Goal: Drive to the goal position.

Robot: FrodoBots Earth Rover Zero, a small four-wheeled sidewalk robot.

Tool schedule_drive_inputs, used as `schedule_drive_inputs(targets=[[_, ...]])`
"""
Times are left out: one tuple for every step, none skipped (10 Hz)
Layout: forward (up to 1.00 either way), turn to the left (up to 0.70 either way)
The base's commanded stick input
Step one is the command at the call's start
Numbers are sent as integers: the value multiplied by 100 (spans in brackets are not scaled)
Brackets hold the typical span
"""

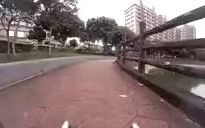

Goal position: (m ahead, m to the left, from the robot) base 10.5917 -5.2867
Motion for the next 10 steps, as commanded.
schedule_drive_inputs(targets=[[70, 0], [70, 0], [70, 0], [70, 0], [70, 0], [70, 0], [70, 0], [70, 0], [70, 0], [70, 0]])
